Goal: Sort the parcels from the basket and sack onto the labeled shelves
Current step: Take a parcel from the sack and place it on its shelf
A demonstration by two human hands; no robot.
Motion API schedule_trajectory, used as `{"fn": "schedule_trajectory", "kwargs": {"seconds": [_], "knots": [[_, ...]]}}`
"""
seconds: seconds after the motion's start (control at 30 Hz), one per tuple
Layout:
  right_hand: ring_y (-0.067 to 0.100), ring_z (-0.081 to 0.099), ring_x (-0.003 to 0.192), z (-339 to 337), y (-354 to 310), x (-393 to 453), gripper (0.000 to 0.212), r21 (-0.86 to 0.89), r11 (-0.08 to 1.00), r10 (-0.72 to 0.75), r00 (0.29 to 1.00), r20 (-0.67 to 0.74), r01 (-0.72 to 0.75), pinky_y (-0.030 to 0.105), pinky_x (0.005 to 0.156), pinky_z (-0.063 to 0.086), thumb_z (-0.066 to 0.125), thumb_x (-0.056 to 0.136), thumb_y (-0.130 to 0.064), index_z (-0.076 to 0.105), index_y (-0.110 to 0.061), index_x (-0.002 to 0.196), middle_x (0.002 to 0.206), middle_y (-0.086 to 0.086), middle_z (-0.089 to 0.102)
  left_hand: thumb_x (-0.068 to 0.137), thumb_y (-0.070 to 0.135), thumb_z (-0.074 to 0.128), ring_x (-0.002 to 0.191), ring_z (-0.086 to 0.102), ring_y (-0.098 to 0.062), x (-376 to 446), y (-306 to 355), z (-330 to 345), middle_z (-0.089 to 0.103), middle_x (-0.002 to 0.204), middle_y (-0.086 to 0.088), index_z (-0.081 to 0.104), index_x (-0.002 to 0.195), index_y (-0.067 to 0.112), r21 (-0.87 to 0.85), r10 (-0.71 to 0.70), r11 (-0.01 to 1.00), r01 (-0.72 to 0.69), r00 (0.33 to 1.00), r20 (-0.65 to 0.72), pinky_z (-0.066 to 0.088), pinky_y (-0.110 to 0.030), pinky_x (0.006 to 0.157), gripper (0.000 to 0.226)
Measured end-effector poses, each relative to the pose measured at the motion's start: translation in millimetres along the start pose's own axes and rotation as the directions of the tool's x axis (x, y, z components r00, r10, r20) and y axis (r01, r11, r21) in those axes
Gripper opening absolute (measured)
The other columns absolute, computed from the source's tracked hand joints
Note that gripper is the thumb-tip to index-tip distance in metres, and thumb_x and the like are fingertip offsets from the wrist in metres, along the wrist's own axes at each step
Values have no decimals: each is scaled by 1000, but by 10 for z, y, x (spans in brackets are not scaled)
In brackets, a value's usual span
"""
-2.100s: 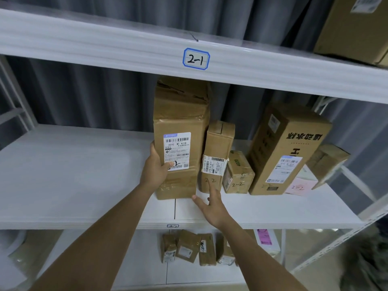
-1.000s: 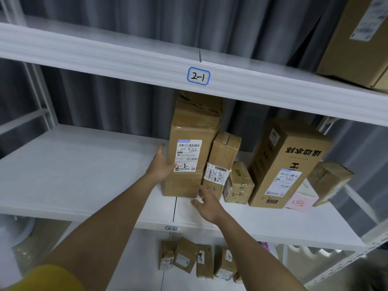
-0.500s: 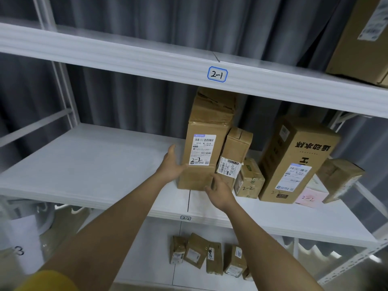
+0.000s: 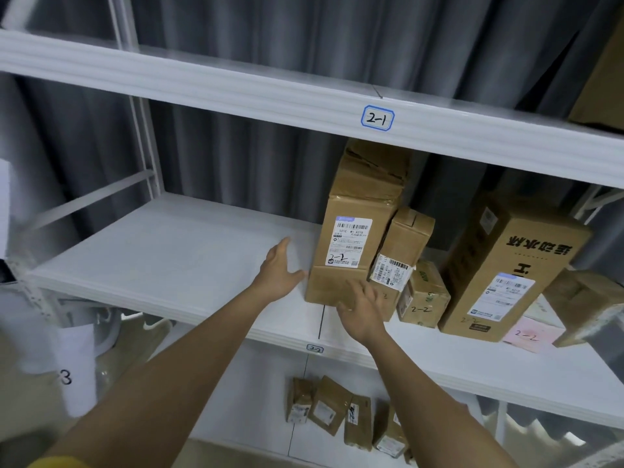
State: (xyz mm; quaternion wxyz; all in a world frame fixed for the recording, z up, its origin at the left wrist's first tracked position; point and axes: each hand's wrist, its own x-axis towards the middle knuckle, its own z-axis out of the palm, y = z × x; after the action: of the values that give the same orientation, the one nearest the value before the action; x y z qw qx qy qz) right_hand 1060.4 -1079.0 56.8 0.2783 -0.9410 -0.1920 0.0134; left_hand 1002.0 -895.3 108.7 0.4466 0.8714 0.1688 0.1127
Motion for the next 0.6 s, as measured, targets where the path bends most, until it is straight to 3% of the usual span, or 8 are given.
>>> {"fn": "schedule_trajectory", "kwargs": {"seconds": [0.33, 0.6], "knots": [[28, 22, 137, 242, -236, 162, 52, 25, 965, -262, 956, 135, 261, 33, 109, 20, 50, 96, -20, 38, -19, 147, 149, 6, 35, 96, 26, 57, 141, 28, -28, -135, -275, -66, 22, 157, -7, 21, 151, 19, 92, -108, 989, 118, 989, -104, 28, -37, 112, 67], [24, 27, 138, 548, -609, 290, 46, 78, 835, -539, 779, 320, 545, 33, 114, 22, 49, 98, -21, 44, -21, 144, 150, 3, 37, 98, 22, 51, 125, 48, -25, -519, -613, -330, 46, 142, -8, 44, 139, 16, 79, -290, 943, 323, 915, -279, 39, -30, 100, 42]]}}
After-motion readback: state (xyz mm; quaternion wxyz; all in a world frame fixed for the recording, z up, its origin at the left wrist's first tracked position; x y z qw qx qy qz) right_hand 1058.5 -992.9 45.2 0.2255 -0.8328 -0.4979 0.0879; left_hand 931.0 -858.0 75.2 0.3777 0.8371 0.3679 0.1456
